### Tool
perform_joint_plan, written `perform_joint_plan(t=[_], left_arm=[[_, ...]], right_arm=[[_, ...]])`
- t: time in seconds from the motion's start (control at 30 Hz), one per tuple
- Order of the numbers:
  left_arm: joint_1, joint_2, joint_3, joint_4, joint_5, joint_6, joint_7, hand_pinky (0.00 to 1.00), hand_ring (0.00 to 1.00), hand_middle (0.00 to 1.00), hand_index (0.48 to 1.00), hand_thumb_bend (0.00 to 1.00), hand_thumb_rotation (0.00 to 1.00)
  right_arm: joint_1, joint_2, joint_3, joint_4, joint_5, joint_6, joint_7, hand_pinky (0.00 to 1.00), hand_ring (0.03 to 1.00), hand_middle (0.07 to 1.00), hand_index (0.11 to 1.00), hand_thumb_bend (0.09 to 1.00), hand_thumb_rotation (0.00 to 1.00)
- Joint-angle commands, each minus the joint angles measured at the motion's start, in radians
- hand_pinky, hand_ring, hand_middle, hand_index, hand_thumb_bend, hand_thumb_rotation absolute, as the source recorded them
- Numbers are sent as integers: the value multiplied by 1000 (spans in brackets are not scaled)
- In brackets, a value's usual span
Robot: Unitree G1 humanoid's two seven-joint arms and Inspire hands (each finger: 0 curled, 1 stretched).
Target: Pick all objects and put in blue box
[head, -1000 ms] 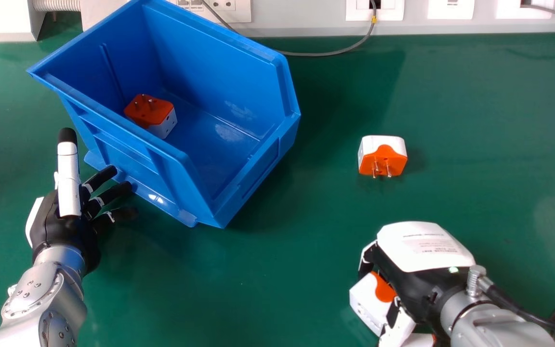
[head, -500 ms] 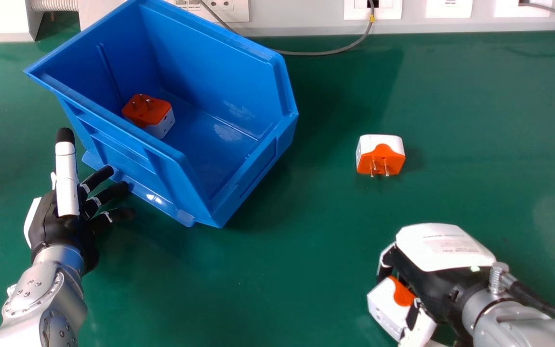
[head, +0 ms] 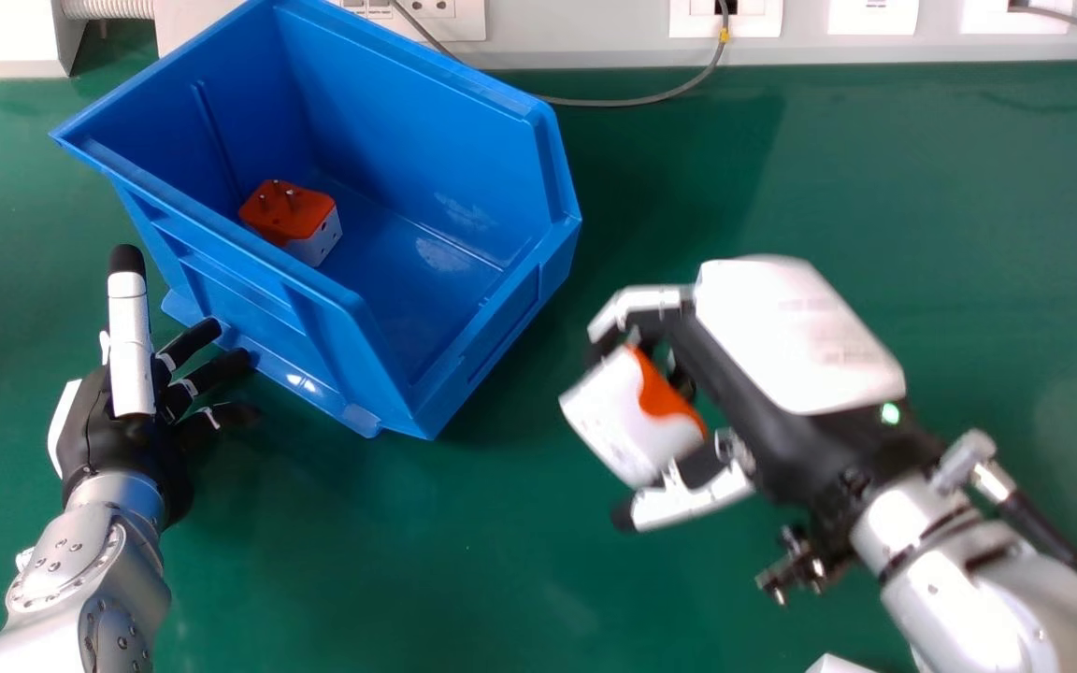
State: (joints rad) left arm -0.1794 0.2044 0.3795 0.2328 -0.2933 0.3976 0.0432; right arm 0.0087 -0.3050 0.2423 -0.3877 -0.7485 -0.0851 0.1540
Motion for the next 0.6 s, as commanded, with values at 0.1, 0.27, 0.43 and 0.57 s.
perform_joint_plan(t=[0.1, 0.27, 0.43, 0.57], left_arm=[[7, -3, -5, 39, 8, 4, -4, 641, 729, 832, 884, 866, 935], [0, -2, -5, 58, 10, -6, -1, 643, 730, 833, 884, 867, 934], [1, -5, -5, 57, 10, -6, 2, 644, 731, 833, 884, 866, 934], [5, -6, -6, 39, 6, 5, 4, 645, 732, 833, 885, 865, 934]], right_arm=[[-106, 57, -29, 65, 72, -102, -150, 171, 316, 475, 512, 515, 0], [-151, 91, -33, 106, 86, -123, -215, 169, 294, 459, 513, 517, 0], [-148, 104, -27, 131, 97, -178, -270, 229, 348, 473, 494, 511, 0], [-161, 108, -29, 174, 84, -239, -333, 248, 365, 478, 494, 509, 0]])
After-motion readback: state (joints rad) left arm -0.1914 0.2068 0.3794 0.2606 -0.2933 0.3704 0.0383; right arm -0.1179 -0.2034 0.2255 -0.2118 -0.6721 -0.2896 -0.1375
